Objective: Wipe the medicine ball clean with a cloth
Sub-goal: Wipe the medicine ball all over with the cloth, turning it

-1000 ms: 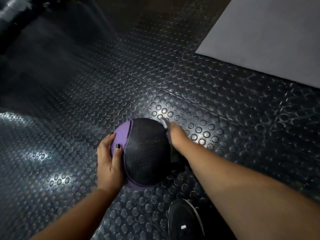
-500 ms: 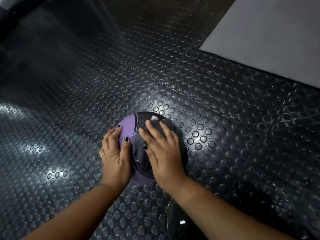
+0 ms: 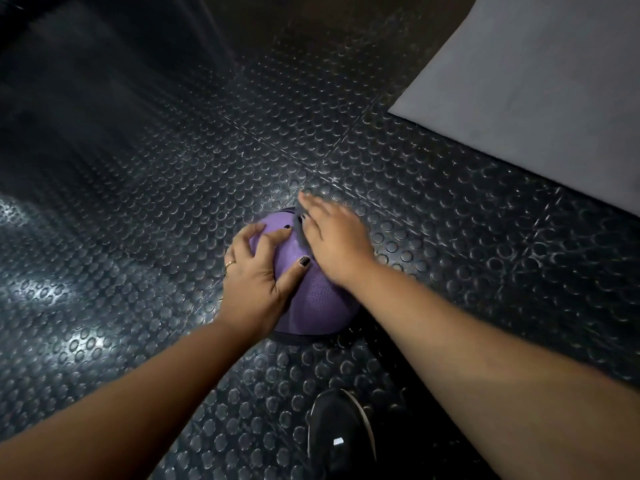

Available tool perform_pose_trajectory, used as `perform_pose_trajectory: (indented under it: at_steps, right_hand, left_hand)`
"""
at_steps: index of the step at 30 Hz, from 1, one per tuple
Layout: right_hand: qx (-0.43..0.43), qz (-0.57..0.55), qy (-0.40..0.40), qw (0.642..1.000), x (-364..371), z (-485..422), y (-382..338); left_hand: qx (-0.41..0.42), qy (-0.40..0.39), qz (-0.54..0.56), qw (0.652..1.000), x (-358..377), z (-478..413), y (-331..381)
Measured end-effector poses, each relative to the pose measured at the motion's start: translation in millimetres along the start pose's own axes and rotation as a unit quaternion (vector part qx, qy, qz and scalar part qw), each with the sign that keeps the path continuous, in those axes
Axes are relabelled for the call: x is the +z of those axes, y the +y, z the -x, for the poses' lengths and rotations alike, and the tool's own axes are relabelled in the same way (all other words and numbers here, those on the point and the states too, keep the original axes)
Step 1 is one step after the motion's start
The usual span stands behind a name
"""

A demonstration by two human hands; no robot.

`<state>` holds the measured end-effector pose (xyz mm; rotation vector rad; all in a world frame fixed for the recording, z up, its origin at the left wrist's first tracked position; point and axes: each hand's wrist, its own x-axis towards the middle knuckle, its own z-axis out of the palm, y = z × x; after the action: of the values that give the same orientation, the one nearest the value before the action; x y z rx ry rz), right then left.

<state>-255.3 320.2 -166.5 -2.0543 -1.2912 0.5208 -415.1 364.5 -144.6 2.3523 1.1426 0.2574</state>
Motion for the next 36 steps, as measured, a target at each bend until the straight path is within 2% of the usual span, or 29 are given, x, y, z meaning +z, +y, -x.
perform_pose_trajectory:
  at_steps: [2,4,6,8,11,14,16,17,19,21,23,24,26,27,28,30,33,35,36]
  right_hand:
    - [-0.067,-0.053,0.063,0.994,3,44,2]
    - [-0.075,-0.114,0.099,0.986,11,89,14]
    - [0.004,-0.178,0.094,0.980,22,133,32]
    - [0.129,-0.245,0.089,0.957,27,173,54]
    - [0.251,-0.292,0.167,0.908,-1,193,77]
    - [0.296,-0.330,0.271,0.855,-53,169,91]
    - [0.288,-0.378,0.296,0.829,-87,145,94]
    - [0.278,-0.394,0.288,0.827,-96,133,94]
    - [0.228,-0.412,0.249,0.846,-114,116,90]
    - [0.156,-0.346,0.210,0.901,-118,104,77]
    - [0.045,-0.214,0.139,0.966,-106,102,61]
    - [-0.010,-0.139,0.079,0.987,-96,104,52]
    - [-0.070,0.015,-0.005,0.997,-79,114,43]
    - [-0.076,0.056,-0.016,0.995,-78,116,47]
    - [-0.068,0.062,-0.027,0.995,-82,113,51]
    - [-0.008,-0.007,-0.062,0.998,-92,95,67]
    - [0.142,-0.108,-0.189,0.966,-106,51,93]
    - [0.206,-0.119,-0.217,0.947,-109,39,97]
    - [0.210,-0.106,-0.209,0.949,-109,40,96]
  left_hand:
    - [-0.002,-0.021,-0.013,1.000,-1,-4,1]
    - [-0.015,-0.034,0.001,0.999,-5,-9,2]
    - [-0.033,-0.028,0.010,0.999,-6,-14,4]
    - [-0.059,-0.026,0.004,0.998,-4,-15,10]
    - [-0.093,-0.025,-0.026,0.995,-5,-8,27]
    - [-0.033,-0.026,-0.091,0.995,-7,9,43]
    - [0.019,-0.017,-0.105,0.994,-8,17,50]
    - [0.011,-0.020,-0.090,0.996,-8,21,49]
    - [-0.076,-0.041,0.005,0.996,-1,24,50]
    - [-0.154,-0.089,0.102,0.979,12,33,57]
    - [-0.127,-0.116,0.113,0.979,27,49,65]
    - [-0.099,-0.120,0.102,0.983,34,56,68]
    - [-0.047,-0.125,0.095,0.986,40,66,69]
    - [-0.025,-0.120,0.112,0.986,40,67,68]
    - [-0.008,-0.107,0.139,0.984,39,65,67]
    - [-0.003,-0.089,0.183,0.979,38,58,70]
    - [-0.054,-0.132,0.189,0.971,43,49,82]
    - [-0.090,-0.170,0.177,0.965,50,46,89]
    - [-0.094,-0.178,0.171,0.965,53,45,91]
